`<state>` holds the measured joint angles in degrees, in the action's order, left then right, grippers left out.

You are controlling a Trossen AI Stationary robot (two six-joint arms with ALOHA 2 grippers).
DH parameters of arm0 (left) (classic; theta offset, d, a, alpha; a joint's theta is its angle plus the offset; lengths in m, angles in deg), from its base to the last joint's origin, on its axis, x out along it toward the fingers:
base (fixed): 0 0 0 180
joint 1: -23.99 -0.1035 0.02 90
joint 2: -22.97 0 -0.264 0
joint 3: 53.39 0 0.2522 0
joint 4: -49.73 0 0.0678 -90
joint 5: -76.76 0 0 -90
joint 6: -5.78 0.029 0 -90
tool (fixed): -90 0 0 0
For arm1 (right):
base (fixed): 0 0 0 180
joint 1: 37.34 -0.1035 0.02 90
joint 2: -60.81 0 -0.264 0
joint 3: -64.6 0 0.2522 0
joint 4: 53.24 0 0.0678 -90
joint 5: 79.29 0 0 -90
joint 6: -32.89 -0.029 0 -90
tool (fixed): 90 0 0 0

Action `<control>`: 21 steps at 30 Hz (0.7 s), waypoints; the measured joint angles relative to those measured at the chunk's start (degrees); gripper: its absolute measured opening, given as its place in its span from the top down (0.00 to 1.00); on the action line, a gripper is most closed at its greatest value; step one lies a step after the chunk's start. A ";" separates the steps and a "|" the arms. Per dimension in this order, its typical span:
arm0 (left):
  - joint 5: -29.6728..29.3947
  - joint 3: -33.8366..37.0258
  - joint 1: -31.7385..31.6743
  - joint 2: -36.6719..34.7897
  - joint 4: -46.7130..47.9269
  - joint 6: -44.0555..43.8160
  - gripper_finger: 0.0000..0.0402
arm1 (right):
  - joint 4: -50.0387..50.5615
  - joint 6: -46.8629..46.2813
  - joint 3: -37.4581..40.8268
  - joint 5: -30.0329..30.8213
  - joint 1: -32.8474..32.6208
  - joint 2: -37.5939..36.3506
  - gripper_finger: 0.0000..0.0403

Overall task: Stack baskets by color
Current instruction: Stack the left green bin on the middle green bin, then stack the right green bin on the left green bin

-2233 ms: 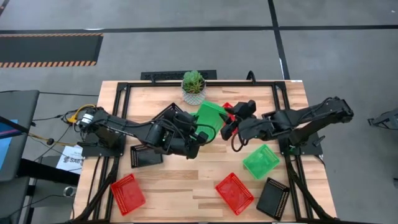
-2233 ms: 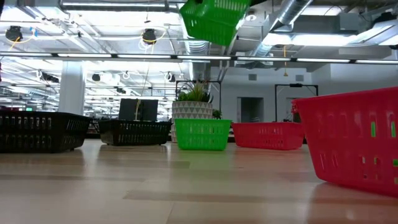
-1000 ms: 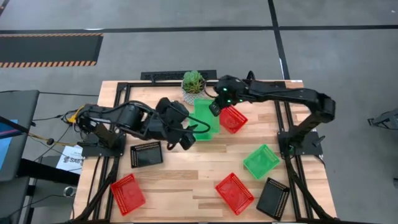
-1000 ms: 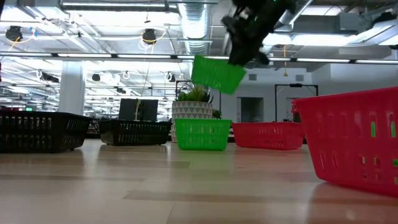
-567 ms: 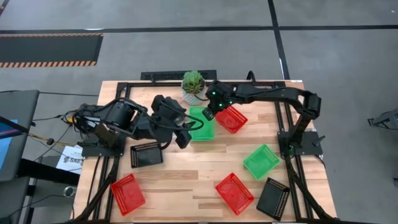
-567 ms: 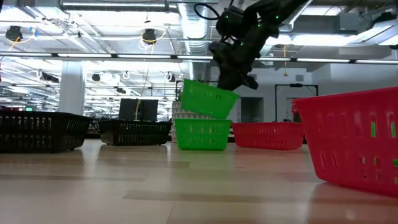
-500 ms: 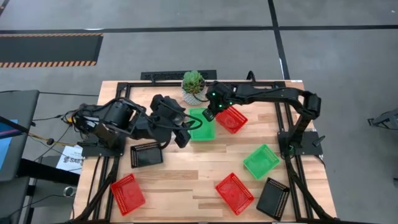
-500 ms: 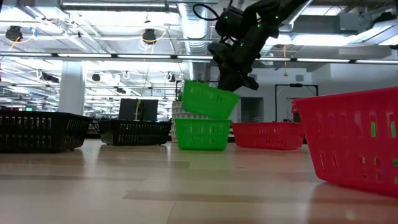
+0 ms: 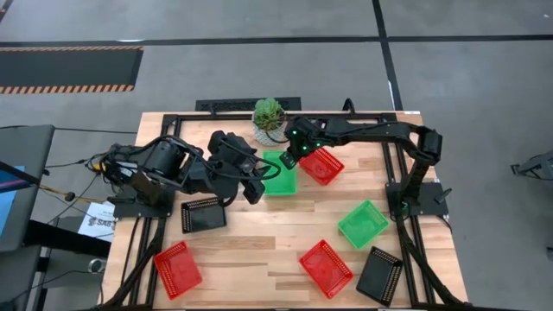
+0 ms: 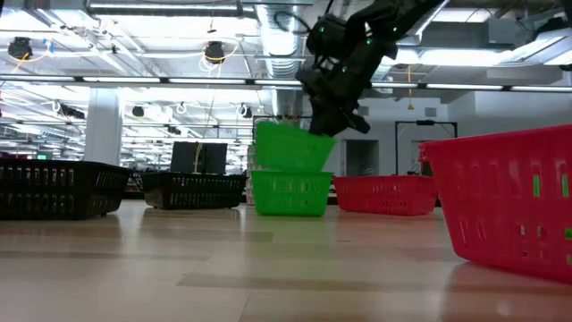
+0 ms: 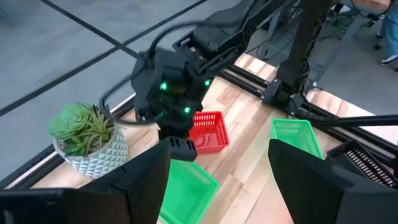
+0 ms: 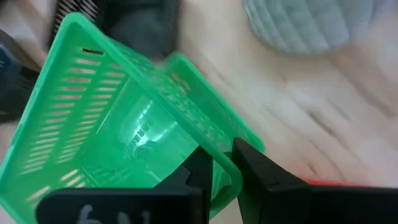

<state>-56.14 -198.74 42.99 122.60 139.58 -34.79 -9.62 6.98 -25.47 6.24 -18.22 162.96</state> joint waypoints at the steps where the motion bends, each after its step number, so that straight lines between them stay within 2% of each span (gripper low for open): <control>1: 0.00 0.00 0.00 0.00 0.00 0.00 0.36 | -0.18 -0.08 0.02 -0.02 -0.14 0.69 0.81; 8: 0.00 0.00 -0.01 0.00 0.08 -0.44 0.36 | -0.84 -0.15 0.02 -0.02 -0.76 3.12 0.74; 15: 0.00 0.00 0.00 0.00 0.52 -0.44 0.36 | -0.99 -0.14 0.00 1.77 -0.13 3.01 0.61; 21: 0.44 0.02 -0.02 -0.25 1.88 -0.64 0.36 | 1.27 -0.59 0.02 1.43 1.68 -1.16 0.50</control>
<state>-55.70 -198.72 42.97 122.35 141.47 -35.44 -8.34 6.39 -25.45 7.67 -16.54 161.80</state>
